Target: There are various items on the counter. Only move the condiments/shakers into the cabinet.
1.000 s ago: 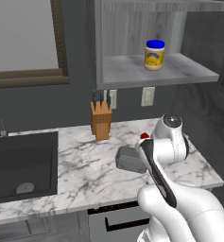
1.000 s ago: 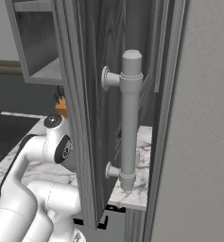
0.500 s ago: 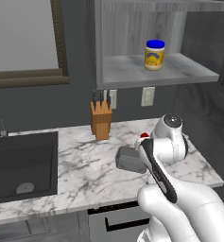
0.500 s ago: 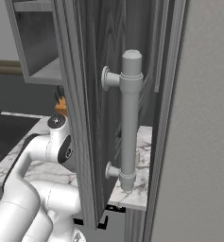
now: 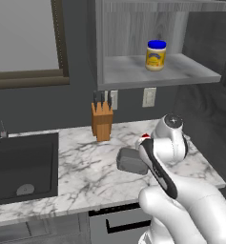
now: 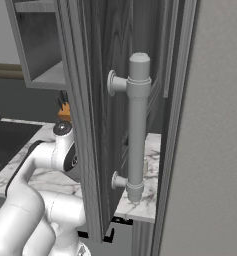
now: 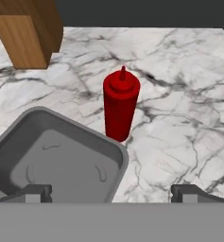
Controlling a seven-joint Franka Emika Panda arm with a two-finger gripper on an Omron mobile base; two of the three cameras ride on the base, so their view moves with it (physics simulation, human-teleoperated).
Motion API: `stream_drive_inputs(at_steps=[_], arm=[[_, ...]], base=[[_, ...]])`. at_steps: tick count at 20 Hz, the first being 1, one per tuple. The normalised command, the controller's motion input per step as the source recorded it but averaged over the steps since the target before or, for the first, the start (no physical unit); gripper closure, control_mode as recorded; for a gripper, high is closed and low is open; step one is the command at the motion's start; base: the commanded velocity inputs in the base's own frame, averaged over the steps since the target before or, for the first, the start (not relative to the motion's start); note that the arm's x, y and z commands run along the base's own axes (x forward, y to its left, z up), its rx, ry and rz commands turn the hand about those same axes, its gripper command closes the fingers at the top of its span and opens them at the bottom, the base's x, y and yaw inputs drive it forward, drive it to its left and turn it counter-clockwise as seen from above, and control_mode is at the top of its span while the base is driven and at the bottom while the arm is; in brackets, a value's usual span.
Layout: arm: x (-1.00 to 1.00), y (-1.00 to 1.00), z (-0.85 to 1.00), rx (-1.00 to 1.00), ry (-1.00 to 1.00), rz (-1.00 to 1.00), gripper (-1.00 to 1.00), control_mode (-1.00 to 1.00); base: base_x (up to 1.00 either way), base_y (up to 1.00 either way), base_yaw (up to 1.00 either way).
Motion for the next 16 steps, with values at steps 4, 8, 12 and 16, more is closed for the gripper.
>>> stream_drive_inputs(at_steps=[4, 8, 12, 16], arm=[[0.10, -0.11, 0.00, 0.00, -0.01, 0.00, -1.00, -1.00], [0.09, -0.16, 0.00, 0.00, 0.00, 0.00, -1.00, -1.00], [0.13, -0.04, -0.04, 0.00, 0.00, 0.00, -1.00, -1.00], [0.15, 0.00, -0.16, 0.00, 0.00, 0.00, -1.00, -1.00]], base=[[0.00, 0.00, 0.00], [0.00, 0.00, 0.00], [0.00, 0.00, 0.00], [0.00, 0.00, 0.00]])
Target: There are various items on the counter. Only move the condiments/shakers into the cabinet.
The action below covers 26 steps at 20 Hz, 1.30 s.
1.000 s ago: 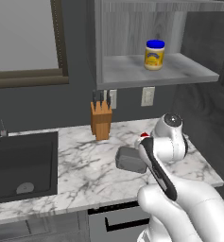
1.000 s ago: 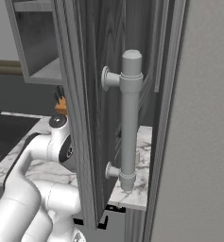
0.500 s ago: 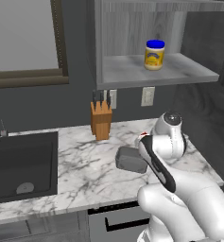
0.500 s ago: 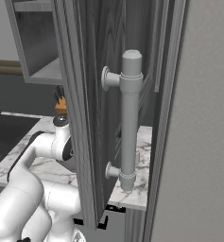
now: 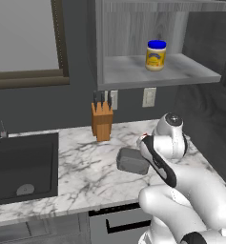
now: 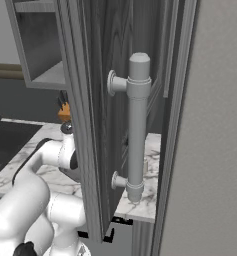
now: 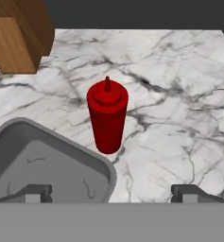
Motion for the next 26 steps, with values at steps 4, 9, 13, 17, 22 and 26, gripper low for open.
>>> stream_drive_inputs(at_steps=[4, 9, 13, 17, 22, 26], arm=[[0.14, 0.00, -0.11, 0.00, 0.00, 0.00, -1.00, -1.00], [0.06, 0.00, -0.04, 0.00, -0.05, 0.00, -1.00, -1.00], [0.02, 0.00, -0.01, 0.00, -0.10, 0.00, -1.00, -1.00], [0.01, 0.00, -0.04, 0.00, -0.10, 0.00, -1.00, -1.00], [0.01, 0.00, -0.12, 0.00, -0.06, 0.00, -1.00, -1.00], [0.02, 0.00, -0.14, 0.00, -0.02, 0.00, -1.00, -1.00]], base=[[0.00, 0.00, 0.00], [0.00, 0.00, 0.00], [0.00, 0.00, 0.00], [0.00, 0.00, 0.00], [0.00, 0.00, 0.00], [0.00, 0.00, 0.00]])
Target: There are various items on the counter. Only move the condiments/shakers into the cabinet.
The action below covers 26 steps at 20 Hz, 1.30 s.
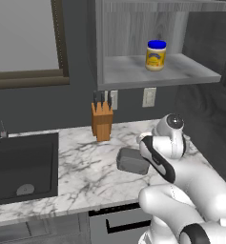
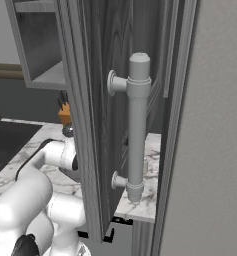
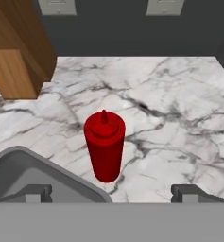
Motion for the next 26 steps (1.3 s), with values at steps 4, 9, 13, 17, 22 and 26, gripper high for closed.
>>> stream_drive_inputs(at_steps=[4, 9, 13, 17, 22, 26], arm=[[0.07, 0.00, -0.20, 0.00, 0.00, 0.00, -1.00, -1.00], [0.21, 0.00, -0.11, 0.00, 0.00, 0.00, -1.00, -1.00], [0.24, 0.00, -0.07, 0.00, 0.00, 0.00, -1.00, -1.00], [0.26, 0.04, -0.10, 0.00, 0.00, 0.00, -1.00, -1.00], [0.24, 0.07, -0.10, 0.00, 0.00, 0.00, -1.00, -1.00], [0.18, 0.05, -0.10, 0.00, 0.00, 0.00, -1.00, -1.00]], base=[[0.00, 0.00, 0.00], [0.00, 0.00, 0.00], [0.00, 0.00, 0.00], [0.00, 0.00, 0.00], [0.00, 0.00, 0.00], [0.00, 0.00, 0.00]])
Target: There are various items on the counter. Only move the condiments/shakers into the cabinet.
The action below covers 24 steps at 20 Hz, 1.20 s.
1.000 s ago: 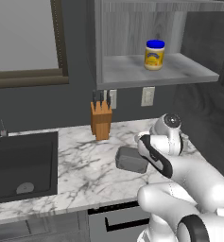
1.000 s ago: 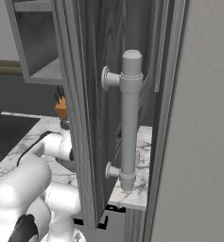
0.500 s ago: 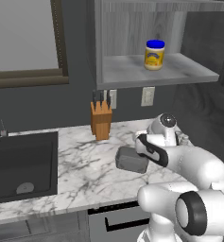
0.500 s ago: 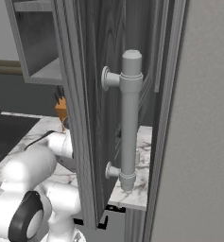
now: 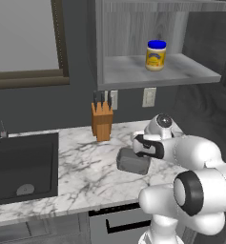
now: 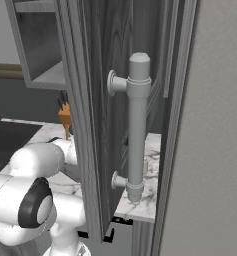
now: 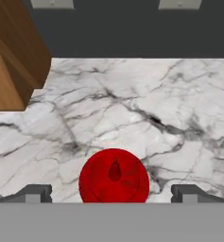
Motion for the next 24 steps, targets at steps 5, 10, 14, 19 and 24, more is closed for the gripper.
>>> stream_drive_inputs(at_steps=[5, 10, 14, 19, 24], arm=[[0.21, 0.00, -0.10, 0.00, 0.00, 0.00, -1.00, -1.00], [0.20, 0.00, -0.05, 0.00, 0.00, 0.00, 1.00, -1.00], [0.00, 0.00, 0.00, 0.00, 0.00, 0.00, 1.00, -1.00], [-0.01, 0.00, 0.32, 0.00, 0.00, -0.02, 1.00, -1.00], [-0.23, 0.00, 0.96, 0.01, 0.00, -0.02, 1.00, -1.00]], base=[[0.00, 0.00, 0.00], [0.00, 0.00, 0.00], [0.00, 0.00, 0.00], [0.00, 0.00, 0.00], [0.00, 0.00, 0.00]])
